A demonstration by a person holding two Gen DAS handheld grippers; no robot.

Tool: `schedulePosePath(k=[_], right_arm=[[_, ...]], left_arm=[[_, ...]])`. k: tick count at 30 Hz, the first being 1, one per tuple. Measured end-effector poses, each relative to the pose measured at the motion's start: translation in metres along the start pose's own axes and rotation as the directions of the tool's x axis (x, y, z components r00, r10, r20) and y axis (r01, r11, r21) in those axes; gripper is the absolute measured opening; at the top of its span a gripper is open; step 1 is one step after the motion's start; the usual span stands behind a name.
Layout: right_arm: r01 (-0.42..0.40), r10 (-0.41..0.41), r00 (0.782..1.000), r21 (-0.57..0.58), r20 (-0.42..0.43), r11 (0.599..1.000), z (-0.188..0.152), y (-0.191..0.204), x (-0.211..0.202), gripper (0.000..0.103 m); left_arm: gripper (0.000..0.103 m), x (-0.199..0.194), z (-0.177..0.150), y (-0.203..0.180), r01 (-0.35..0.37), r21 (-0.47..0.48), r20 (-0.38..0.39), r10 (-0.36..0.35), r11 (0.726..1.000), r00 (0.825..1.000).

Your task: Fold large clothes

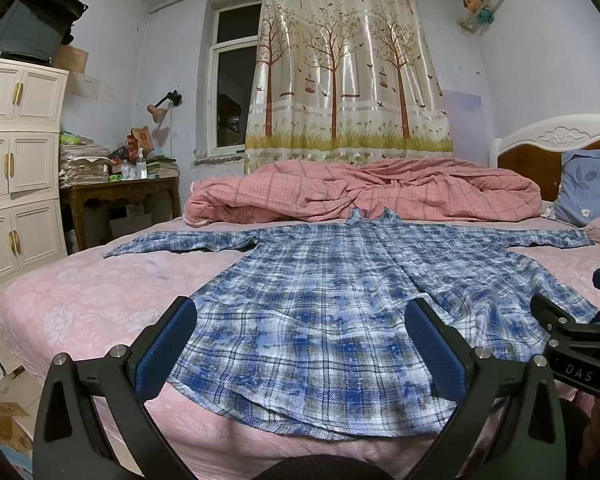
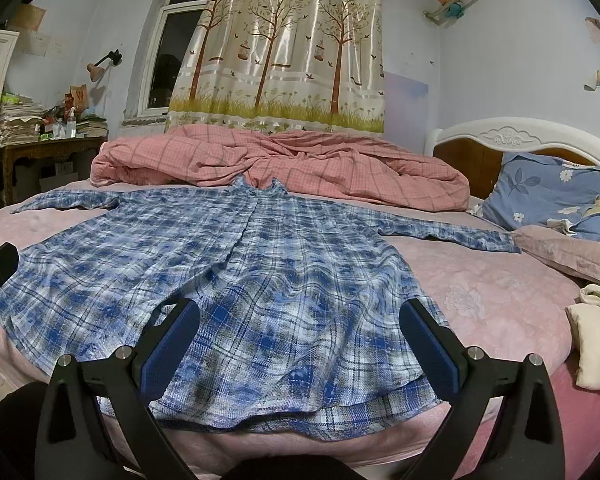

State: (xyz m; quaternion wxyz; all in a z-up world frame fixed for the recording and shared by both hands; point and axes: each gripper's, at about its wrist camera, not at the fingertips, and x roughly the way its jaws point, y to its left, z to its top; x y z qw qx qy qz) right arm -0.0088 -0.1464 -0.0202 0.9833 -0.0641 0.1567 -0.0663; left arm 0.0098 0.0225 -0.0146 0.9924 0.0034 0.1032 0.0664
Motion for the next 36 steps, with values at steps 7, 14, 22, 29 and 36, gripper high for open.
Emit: schedulePosePath(k=[7, 14, 22, 29, 36], right_arm=[[0.003, -0.003, 1.000, 0.003, 0.002, 1.000, 0.001, -0.001, 0.000, 0.101], [0.004, -0.004, 1.000, 0.004, 0.003, 1.000, 0.001, -0.002, 0.000, 0.101], [0.058, -0.056, 0.998, -0.052, 0.038, 0.997, 0.006, -0.003, -0.006, 0.101], [-0.002, 0.010, 0.987, -0.048, 0.158, 0.999, 0.047, -0.019, -0.037, 0.101], [-0.039, 0.051, 0.995, -0.134, 0.089, 0.990, 0.040, -0.013, -0.041, 0.101]], left_arm=[[0.103, 0.001, 0.000, -0.002, 0.002, 0.001, -0.004, -0.002, 1.000, 1.000], [0.103, 0.002, 0.000, -0.003, 0.000, 0.002, -0.006, 0.000, 1.000, 1.000], [0.103, -0.009, 0.009, 0.009, -0.054, 0.004, 0.057, 0.054, 0.999, 0.997], [0.103, -0.029, 0.051, 0.019, -0.095, 0.047, 0.190, 0.085, 0.994, 0.978], [0.103, -0.020, 0.022, 0.010, -0.060, 0.217, 0.049, 0.051, 0.974, 0.998]])
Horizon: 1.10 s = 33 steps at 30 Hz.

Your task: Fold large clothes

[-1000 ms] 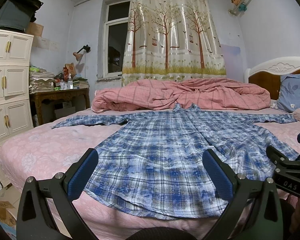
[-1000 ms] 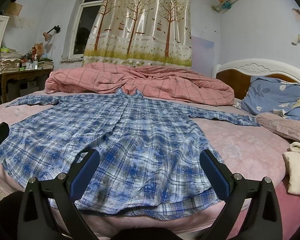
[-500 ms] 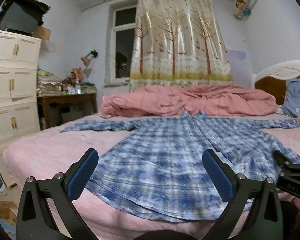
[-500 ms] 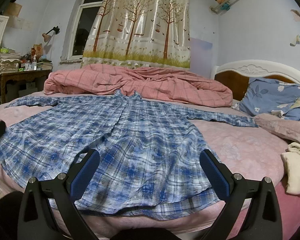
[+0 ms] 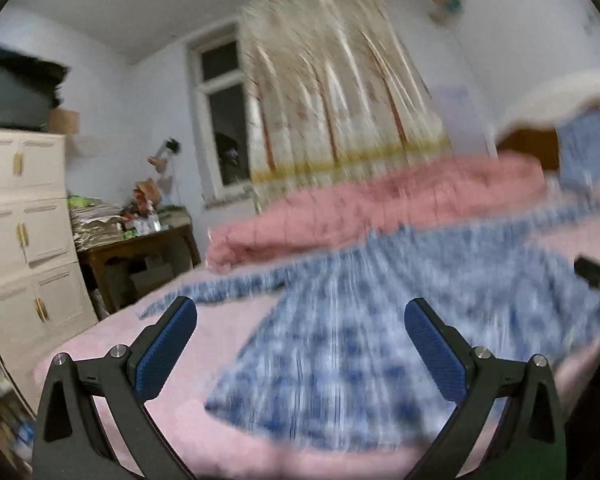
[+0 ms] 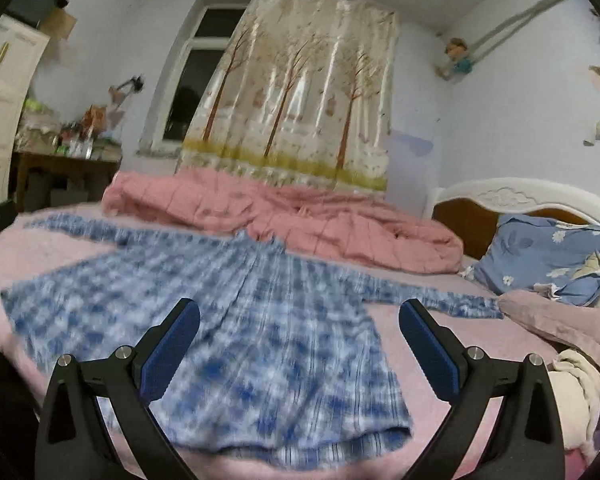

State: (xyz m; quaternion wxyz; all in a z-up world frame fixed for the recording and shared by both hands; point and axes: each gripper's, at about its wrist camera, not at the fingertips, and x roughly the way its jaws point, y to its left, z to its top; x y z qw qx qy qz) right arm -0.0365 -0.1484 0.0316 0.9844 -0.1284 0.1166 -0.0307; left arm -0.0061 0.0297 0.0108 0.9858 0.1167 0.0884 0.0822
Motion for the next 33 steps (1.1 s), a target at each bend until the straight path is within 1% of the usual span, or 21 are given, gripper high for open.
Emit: schedulePosePath(k=[2, 4, 5, 6, 7, 10, 12, 14, 15, 17, 18, 20, 22, 25, 26, 27, 28, 29, 31, 32, 33], right_arm=[[-0.030, 0.025, 0.997, -0.059, -0.072, 0.998, -0.015, 0.006, 0.010, 0.101], [-0.046, 0.023, 0.989, -0.151, -0.148, 0.987, -0.032, 0.016, 0.026, 0.101], [-0.074, 0.040, 0.983, -0.189, -0.180, 0.979, -0.040, 0.020, 0.032, 0.101], [-0.106, 0.063, 0.977, -0.209, -0.202, 0.972, -0.050, 0.020, 0.035, 0.101], [-0.137, 0.083, 0.971, -0.238, -0.223, 0.962, -0.059, 0.024, 0.039, 0.101], [-0.165, 0.095, 0.963, -0.272, -0.254, 0.948, -0.078, 0.033, 0.045, 0.101], [-0.198, 0.129, 0.953, -0.237, -0.275, 0.951, -0.084, 0.038, 0.050, 0.101], [-0.222, 0.162, 0.945, -0.196, -0.283, 0.955, -0.088, 0.037, 0.054, 0.101], [-0.221, 0.163, 0.944, -0.184, -0.287, 0.958, -0.088, 0.039, 0.059, 0.101], [-0.199, 0.135, 0.944, -0.194, -0.300, 0.961, -0.091, 0.043, 0.065, 0.101], [-0.205, 0.139, 0.941, -0.194, -0.309, 0.959, -0.094, 0.043, 0.066, 0.101], [-0.210, 0.145, 0.937, -0.180, -0.318, 0.961, -0.094, 0.038, 0.069, 0.101], [-0.204, 0.147, 0.938, -0.159, -0.314, 0.966, -0.094, 0.032, 0.067, 0.101], [-0.190, 0.140, 0.941, -0.139, -0.309, 0.972, -0.088, 0.024, 0.074, 0.101], [-0.180, 0.130, 0.943, -0.141, -0.305, 0.974, -0.086, 0.023, 0.076, 0.101], [-0.166, 0.115, 0.947, -0.150, -0.301, 0.975, -0.082, 0.022, 0.080, 0.101], [-0.170, 0.114, 0.946, -0.163, -0.302, 0.972, -0.080, 0.024, 0.082, 0.101], [-0.176, 0.114, 0.946, -0.184, -0.304, 0.967, -0.078, 0.026, 0.084, 0.101], [-0.163, 0.083, 0.957, -0.279, -0.279, 0.946, -0.073, 0.032, 0.083, 0.101], [-0.143, 0.058, 0.963, -0.316, -0.264, 0.938, -0.071, 0.033, 0.083, 0.101], [-0.121, 0.031, 0.967, -0.349, -0.251, 0.929, -0.071, 0.034, 0.082, 0.101]], left_arm=[[0.103, 0.014, -0.022, -0.010, 0.047, 0.027, -0.091, -0.044, 0.999, 0.995], [0.097, 0.032, -0.043, -0.020, 0.116, 0.041, -0.199, -0.106, 0.992, 0.974], [0.092, 0.039, -0.051, -0.025, 0.142, 0.059, -0.239, -0.125, 0.988, 0.963], [0.092, 0.043, -0.060, -0.031, 0.157, 0.086, -0.266, -0.130, 0.984, 0.955], [0.092, 0.045, -0.067, -0.037, 0.161, 0.114, -0.278, -0.124, 0.980, 0.952], [0.091, 0.045, -0.078, -0.048, 0.166, 0.161, -0.288, -0.114, 0.973, 0.951], [0.092, 0.043, -0.082, -0.054, 0.169, 0.192, -0.285, -0.110, 0.967, 0.952], [0.092, 0.047, -0.088, -0.058, 0.162, 0.224, -0.301, -0.090, 0.961, 0.949], [0.093, 0.050, -0.090, -0.060, 0.166, 0.235, -0.311, -0.088, 0.958, 0.946], [0.095, 0.051, -0.095, -0.058, 0.175, 0.233, -0.312, -0.096, 0.957, 0.945], [0.095, 0.051, -0.095, -0.057, 0.179, 0.234, -0.316, -0.099, 0.956, 0.943], [0.099, 0.052, -0.092, -0.055, 0.180, 0.243, -0.316, -0.097, 0.953, 0.944], [0.102, 0.056, -0.088, -0.053, 0.171, 0.238, -0.315, -0.090, 0.956, 0.945], [0.103, 0.067, -0.077, -0.049, 0.192, 0.204, -0.335, -0.116, 0.960, 0.935], [0.103, 0.070, -0.074, -0.048, 0.200, 0.198, -0.332, -0.126, 0.960, 0.935], [0.103, 0.072, -0.070, -0.046, 0.196, 0.202, -0.319, -0.125, 0.960, 0.939], [0.103, 0.074, -0.066, -0.045, 0.179, 0.214, -0.304, -0.108, 0.960, 0.946], [0.103, 0.076, -0.061, -0.043, 0.141, 0.238, -0.284, -0.070, 0.961, 0.956], [0.103, 0.082, -0.055, -0.040, 0.057, 0.289, -0.240, 0.015, 0.956, 0.971], [0.103, 0.085, -0.054, -0.038, 0.024, 0.311, -0.226, 0.050, 0.950, 0.973], [0.103, 0.090, -0.055, -0.034, -0.003, 0.328, -0.224, 0.081, 0.945, 0.971]])
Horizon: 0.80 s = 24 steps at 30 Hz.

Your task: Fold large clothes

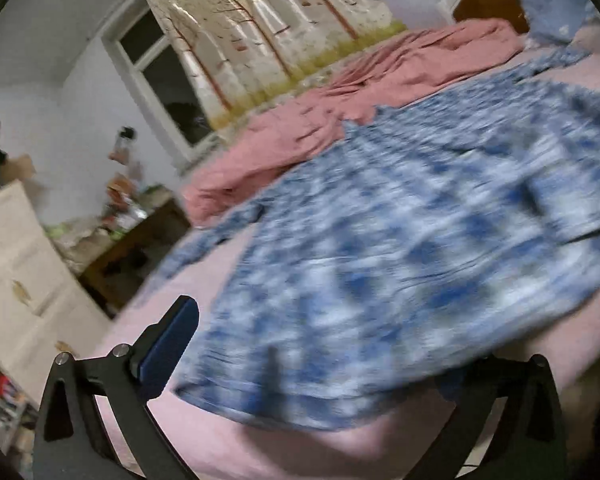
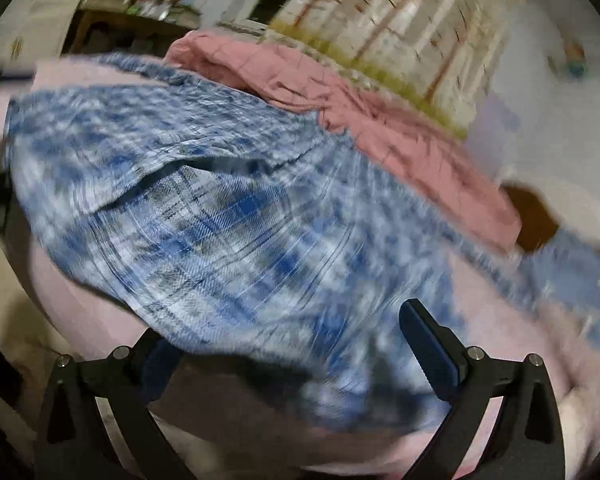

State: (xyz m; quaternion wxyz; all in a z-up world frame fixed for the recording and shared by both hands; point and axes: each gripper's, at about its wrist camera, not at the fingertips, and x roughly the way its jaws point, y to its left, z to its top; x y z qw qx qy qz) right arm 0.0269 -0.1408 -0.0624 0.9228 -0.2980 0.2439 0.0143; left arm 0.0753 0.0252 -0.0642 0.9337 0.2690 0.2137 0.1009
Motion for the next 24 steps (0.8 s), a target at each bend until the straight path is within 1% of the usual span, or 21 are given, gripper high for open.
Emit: schedulePosePath(k=[1, 2, 3, 4, 5, 6, 7, 8, 9, 10, 11, 13, 15, 16, 18, 21, 23, 24], right_arm=[[0.031, -0.031, 1.000, -0.029, -0.007, 0.999, -0.001, 0.000, 0.001, 0.101], [0.058, -0.059, 0.998, -0.048, -0.017, 0.997, -0.003, -0.003, 0.003, 0.101], [0.080, -0.082, 0.996, -0.047, -0.029, 0.996, -0.007, -0.010, 0.007, 0.101], [0.076, -0.077, 0.996, -0.020, -0.041, 0.997, -0.008, -0.017, 0.009, 0.098], [0.046, -0.045, 0.998, 0.023, -0.047, 0.999, -0.008, -0.025, 0.010, 0.084], [-0.009, 0.013, 0.999, 0.078, -0.042, 0.997, -0.006, -0.034, 0.011, 0.074], [-0.044, 0.047, 0.998, 0.098, -0.037, 0.994, -0.006, -0.038, 0.012, 0.054], [-0.084, 0.088, 0.996, 0.108, -0.031, 0.991, -0.003, -0.041, 0.014, 0.045], [-0.090, 0.094, 0.995, 0.108, -0.030, 0.990, 0.000, -0.042, 0.016, 0.030], [-0.094, 0.098, 0.995, 0.113, -0.028, 0.989, 0.002, -0.045, 0.018, 0.024], [-0.118, 0.123, 0.992, 0.135, -0.024, 0.984, 0.007, -0.052, 0.020, 0.023], [-0.171, 0.178, 0.984, 0.178, -0.020, 0.969, 0.016, -0.065, 0.026, 0.020], [-0.189, 0.194, 0.981, 0.206, -0.008, 0.960, 0.027, -0.079, 0.032, 0.020], [-0.186, 0.191, 0.982, 0.205, -0.003, 0.961, 0.034, -0.084, 0.037, 0.020], [-0.151, 0.154, 0.988, 0.201, 0.003, 0.968, 0.049, -0.094, 0.050, 0.021], [-0.117, 0.123, 0.992, 0.203, -0.015, 0.972, 0.073, -0.106, 0.079, 0.021], [-0.127, 0.136, 0.990, 0.224, -0.026, 0.966, 0.084, -0.113, 0.099, 0.021], [-0.133, 0.146, 0.988, 0.236, -0.041, 0.963, 0.089, -0.116, 0.114, 0.023]], left_arm=[[0.103, 0.006, -0.002, 0.004, -0.025, 0.008, -0.013, 0.025, 1.000, 1.000], [0.102, 0.011, -0.004, 0.008, -0.032, 0.008, -0.024, 0.032, 0.999, 0.999], [0.099, 0.016, -0.007, 0.013, -0.030, -0.002, -0.033, 0.030, 1.000, 0.999], [0.090, 0.019, -0.010, 0.017, -0.018, -0.018, -0.036, 0.017, 1.000, 0.999], [0.086, 0.022, -0.012, 0.021, 0.009, -0.037, -0.038, -0.010, 0.999, 0.999], [0.078, 0.024, -0.012, 0.025, 0.040, -0.050, -0.036, -0.042, 0.998, 0.998], [0.074, 0.026, -0.013, 0.026, 0.058, -0.057, -0.038, -0.060, 0.997, 0.997], [0.068, 0.028, -0.011, 0.028, 0.064, -0.063, -0.047, -0.067, 0.996, 0.997], [0.062, 0.031, -0.007, 0.031, 0.078, -0.072, -0.054, -0.082, 0.994, 0.995], [0.060, 0.032, -0.003, 0.034, 0.099, -0.079, -0.054, -0.103, 0.992, 0.993], [0.060, 0.034, 0.004, 0.038, 0.119, -0.083, -0.053, -0.124, 0.989, 0.991], [0.060, 0.038, 0.018, 0.046, 0.139, -0.086, -0.046, -0.143, 0.987, 0.989], [0.060, 0.049, 0.035, 0.054, 0.157, -0.089, -0.065, -0.163, 0.984, 0.984], [0.061, 0.055, 0.042, 0.056, 0.171, -0.094, -0.089, -0.179, 0.981, 0.980], [0.064, 0.075, 0.059, 0.064, 0.208, -0.127, -0.127, -0.223, 0.970, 0.966], [0.070, 0.109, 0.074, 0.068, 0.221, -0.149, -0.159, -0.244, 0.964, 0.957], [0.070, 0.140, 0.082, 0.066, 0.236, -0.158, -0.202, -0.266, 0.959, 0.943], [0.070, 0.156, 0.083, 0.064, 0.244, -0.170, -0.233, -0.280, 0.955, 0.931]])
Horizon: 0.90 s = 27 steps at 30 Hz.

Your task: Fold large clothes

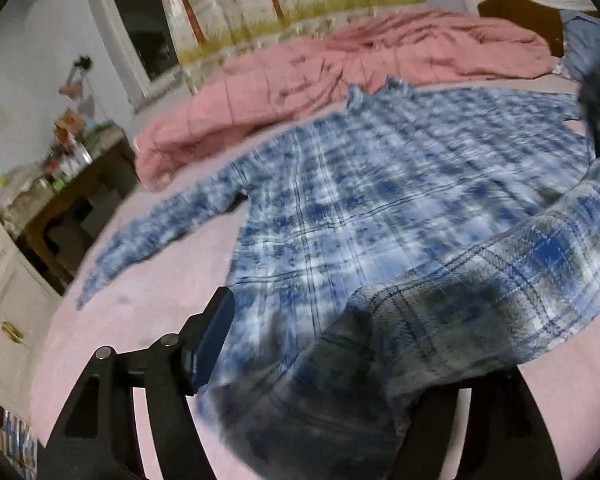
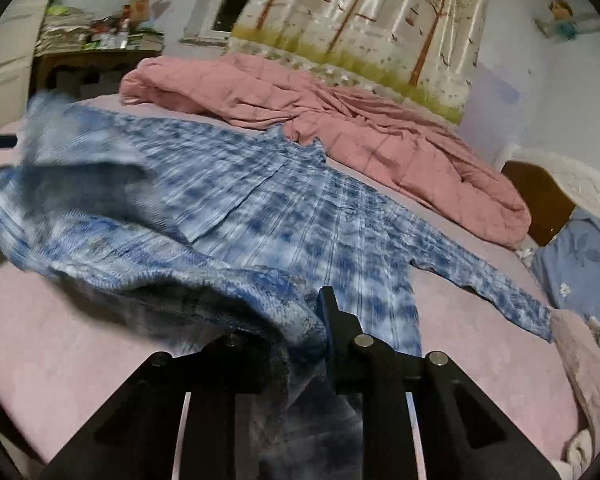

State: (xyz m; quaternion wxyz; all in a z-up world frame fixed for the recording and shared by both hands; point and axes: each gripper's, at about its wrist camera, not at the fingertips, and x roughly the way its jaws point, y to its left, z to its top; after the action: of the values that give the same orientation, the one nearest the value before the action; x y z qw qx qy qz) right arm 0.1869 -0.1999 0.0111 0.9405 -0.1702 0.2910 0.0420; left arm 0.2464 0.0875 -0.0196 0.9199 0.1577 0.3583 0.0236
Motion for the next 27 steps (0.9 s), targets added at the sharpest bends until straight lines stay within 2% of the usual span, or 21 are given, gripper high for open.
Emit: schedulePosePath(k=[1, 2, 4, 5, 6, 9, 10, 11, 14, 15, 16, 18, 20, 22, 23, 25, 27], right_arm=[[0.009, -0.008, 1.000, 0.008, -0.012, 1.000, 0.005, -0.003, 0.012, 0.032], [0.019, -0.018, 1.000, 0.012, -0.016, 1.000, 0.009, -0.004, 0.021, 0.045], [0.043, -0.043, 0.999, 0.011, -0.023, 0.999, 0.016, -0.007, 0.043, 0.059], [0.047, -0.047, 0.998, 0.012, -0.031, 0.999, 0.016, -0.008, 0.050, 0.061], [0.035, -0.034, 0.998, 0.023, -0.053, 0.999, 0.017, -0.012, 0.061, 0.062], [-0.058, 0.069, 0.989, 0.091, -0.130, 0.994, 0.012, -0.024, 0.079, 0.064], [-0.120, 0.141, 0.978, 0.138, -0.154, 0.983, 0.006, -0.032, 0.080, 0.064], [-0.146, 0.173, 0.974, 0.175, -0.149, 0.974, 0.000, -0.039, 0.075, 0.064], [-0.183, 0.204, 0.976, 0.220, -0.078, 0.958, -0.016, -0.050, 0.044, 0.065], [-0.173, 0.189, 0.981, 0.219, -0.051, 0.960, -0.021, -0.049, 0.033, 0.067], [-0.152, 0.156, 0.988, 0.208, 0.000, 0.966, -0.029, -0.047, 0.014, 0.072], [-0.119, 0.115, 0.993, 0.173, 0.033, 0.978, -0.040, -0.036, -0.006, 0.073], [-0.111, 0.106, 0.993, 0.119, 0.042, 0.987, -0.053, -0.019, -0.026, 0.073], [-0.100, 0.100, 0.995, 0.059, 0.007, 0.993, -0.062, -0.001, -0.031, 0.073], [-0.073, 0.074, 0.997, 0.028, -0.021, 0.997, -0.064, 0.006, -0.030, 0.073], [0.030, -0.032, 0.995, -0.028, -0.092, 0.999, -0.068, 0.019, -0.017, 0.073], [0.111, -0.112, 0.986, -0.013, -0.122, 0.994, -0.071, 0.016, -0.007, 0.066]], left_arm=[[0.070, 0.013, 0.003, 0.001, 0.011, -0.012, -0.032, -0.011, 1.000, 0.999], [0.070, 0.026, 0.006, 0.004, 0.032, -0.026, -0.064, -0.033, 0.999, 0.997], [0.077, 0.046, 0.011, 0.010, 0.077, -0.054, -0.098, -0.082, 0.996, 0.992], [0.082, 0.055, 0.013, 0.014, 0.101, -0.076, -0.110, -0.109, 0.992, 0.988], [0.092, 0.062, 0.015, 0.018, 0.137, -0.096, -0.137, -0.150, 0.986, 0.979], [0.093, 0.069, 0.012, 0.030, 0.258, -0.177, -0.166, -0.287, 0.950, 0.943], [0.093, 0.064, 0.010, 0.030, 0.282, -0.174, -0.160, -0.310, 0.943, 0.937], [0.093, 0.054, 0.006, 0.031, 0.297, -0.165, -0.139, -0.320, 0.941, 0.937], [0.099, 0.008, -0.010, 0.031, 0.314, -0.112, -0.020, -0.318, 0.943, 0.948], [0.103, -0.008, -0.017, 0.031, 0.324, -0.097, 0.032, -0.322, 0.941, 0.946], [0.103, -0.022, -0.024, 0.032, 0.331, -0.087, 0.077, -0.325, 0.940, 0.943], [0.103, -0.047, -0.040, 0.028, 0.329, -0.064, 0.130, -0.319, 0.942, 0.939], [0.103, -0.055, -0.053, 0.024, 0.307, -0.038, 0.129, -0.300, 0.951, 0.945], [0.103, -0.052, -0.064, 0.016, 0.253, -0.001, 0.089, -0.252, 0.967, 0.964], [0.103, -0.046, -0.068, 0.013, 0.221, 0.016, 0.053, -0.221, 0.975, 0.974], [0.103, -0.029, -0.074, 0.009, 0.160, 0.041, -0.041, -0.158, 0.986, 0.987], [0.103, -0.023, -0.075, 0.015, 0.176, 0.024, -0.047, -0.174, 0.984, 0.984]])
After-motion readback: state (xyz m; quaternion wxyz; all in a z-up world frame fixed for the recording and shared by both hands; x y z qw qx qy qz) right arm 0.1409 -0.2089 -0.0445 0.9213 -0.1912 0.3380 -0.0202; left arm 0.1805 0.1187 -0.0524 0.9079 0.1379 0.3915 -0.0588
